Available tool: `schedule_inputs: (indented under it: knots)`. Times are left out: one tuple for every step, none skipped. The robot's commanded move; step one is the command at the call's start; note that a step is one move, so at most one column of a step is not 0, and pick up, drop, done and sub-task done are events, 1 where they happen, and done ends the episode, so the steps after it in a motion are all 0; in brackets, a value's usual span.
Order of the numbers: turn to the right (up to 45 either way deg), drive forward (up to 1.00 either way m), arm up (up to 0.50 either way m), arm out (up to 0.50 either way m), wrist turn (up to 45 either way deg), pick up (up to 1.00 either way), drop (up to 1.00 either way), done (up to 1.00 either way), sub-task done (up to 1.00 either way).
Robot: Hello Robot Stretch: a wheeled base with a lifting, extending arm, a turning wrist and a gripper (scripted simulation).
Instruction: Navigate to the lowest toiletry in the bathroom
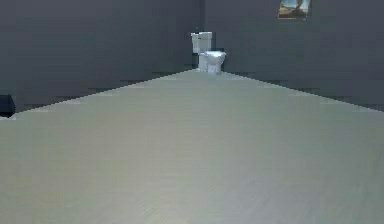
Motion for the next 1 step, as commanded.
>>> schedule_inputs:
  knots:
    - [0.0,1.0,0.0,0.0,0.0,0.0,0.0,0.0,0.0]
